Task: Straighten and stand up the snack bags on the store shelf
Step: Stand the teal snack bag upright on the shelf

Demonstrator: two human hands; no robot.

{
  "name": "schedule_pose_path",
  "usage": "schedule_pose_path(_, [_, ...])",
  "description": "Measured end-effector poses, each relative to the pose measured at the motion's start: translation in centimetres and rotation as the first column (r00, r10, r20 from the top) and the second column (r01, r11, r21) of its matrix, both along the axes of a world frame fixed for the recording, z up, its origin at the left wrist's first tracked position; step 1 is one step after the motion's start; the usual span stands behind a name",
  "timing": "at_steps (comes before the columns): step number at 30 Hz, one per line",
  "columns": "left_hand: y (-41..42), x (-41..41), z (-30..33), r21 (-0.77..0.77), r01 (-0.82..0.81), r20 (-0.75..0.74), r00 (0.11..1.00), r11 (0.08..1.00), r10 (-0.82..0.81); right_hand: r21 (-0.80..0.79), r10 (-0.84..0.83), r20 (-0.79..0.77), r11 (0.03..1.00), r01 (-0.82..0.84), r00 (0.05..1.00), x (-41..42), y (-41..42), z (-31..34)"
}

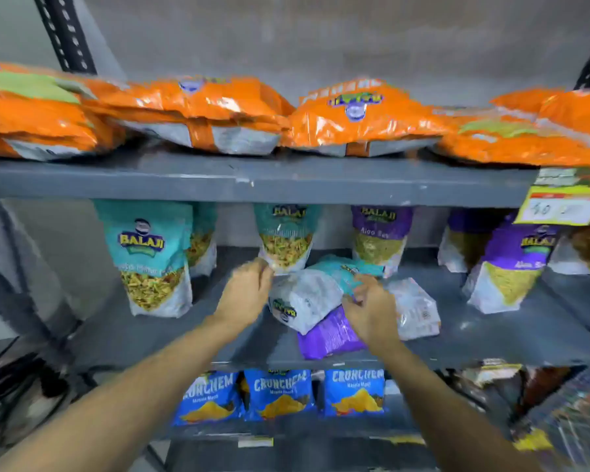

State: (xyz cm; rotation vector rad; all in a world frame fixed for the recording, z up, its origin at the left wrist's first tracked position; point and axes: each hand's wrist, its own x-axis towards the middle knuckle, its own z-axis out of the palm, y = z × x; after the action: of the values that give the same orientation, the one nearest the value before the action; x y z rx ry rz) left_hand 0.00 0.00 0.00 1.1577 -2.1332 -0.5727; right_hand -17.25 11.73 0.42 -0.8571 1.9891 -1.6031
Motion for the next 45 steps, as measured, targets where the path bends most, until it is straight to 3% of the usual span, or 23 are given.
schedule_pose_path(2, [-2.2, -1.7, -0.7, 0.247, -0.126, 0.04, 0.992, 0.961, 0.119, 0.047, -0.07, 0.223, 0.997, 0.06, 0.972, -0.3, -2.7, -2.1])
schedule_pose_path(3, [-3.6, -2.4, -1.2, 0.404, -0.175, 0.101, 0.984, 0.898, 0.146, 0.024, -0.082, 0.337, 0.997, 0.078, 0.938, -0.5, -4.0, -3.2])
schedule_pose_path(5, [-5.8, -3.3, -2.2, 0.663, -0.158, 0.189, 0.981, 0.731, 0.041, 0.047, -0.129, 0.523, 0.991, 0.122, 0.843, -0.7, -6.2, -4.9])
schedule_pose_path(7, [-7.3, -3.9, -3.4, 0.768, -0.124, 0.259, 0.957, 0.628, -0.128, 0.043, -0.138, 0.669, 0.988, 0.147, 0.73, -0.4, -7.7, -5.9])
schedule_pose_path(10, [-10.1, -4.1, -5.7, 0.848, -0.056, 0.198, 0.956, 0.526, -0.217, 0.028, -0.107, 0.748, 0.991, 0.131, 0.654, -0.1, -9.7, -6.7])
schedule_pose_path(14, [-10.3, -4.8, -5.8, 0.913, 0.031, 0.071, 0.969, 0.407, -0.235, 0.11, -0.108, 0.684, 0.993, 0.044, 0.721, -0.3, -10.1, -7.4])
schedule_pose_path(19, [-7.8, -4.5, -5.3, 0.825, 0.154, -0.069, 0.982, 0.543, -0.174, 0.116, -0.124, 0.694, 0.991, 0.06, 0.709, 0.0, -7.1, -6.4])
schedule_pose_path(23, [-4.4, -2.1, -6.7, 0.699, 0.17, -0.229, 0.973, 0.694, -0.009, -0.076, 0.008, 0.629, 0.996, 0.051, 0.777, 1.2, -4.0, -5.8])
schedule_pose_path(26, [-2.8, -0.3, -8.1, 0.618, 0.168, -0.359, 0.929, 0.768, 0.086, -0.213, 0.141, 0.499, 0.976, -0.037, 0.855, 1.7, -3.8, -6.7])
schedule_pose_path(29, [-2.7, 0.7, -9.6, 0.551, 0.112, -0.426, 0.89, 0.827, 0.163, -0.212, 0.248, 0.229, 0.957, -0.2, 0.941, 1.7, -5.5, -7.7])
schedule_pose_path(33, [-3.6, 1.8, -10.8, 0.473, -0.011, -0.314, 0.932, 0.881, 0.181, -0.15, 0.337, 0.055, 0.933, -0.326, 0.94, 1.9, -7.8, -9.4])
schedule_pose_path(38, [-5.3, 3.6, -11.2, 0.456, 0.041, -0.222, 0.973, 0.889, 0.069, -0.143, 0.43, 0.114, 0.899, -0.414, 0.896, 0.7, -8.8, -9.6])
schedule_pose_path(42, [-6.1, 4.9, -10.5, 0.478, 0.077, -0.124, 0.992, 0.875, -0.02, -0.15, 0.453, 0.337, 0.891, -0.428, 0.825, -0.7, -9.0, -9.2])
schedule_pose_path(45, [-6.0, 4.7, -9.9, 0.388, -0.009, -0.05, 0.998, 0.922, 0.031, -0.03, 0.396, 0.433, 0.904, -0.427, 0.809, -0.9, -10.3, -9.7])
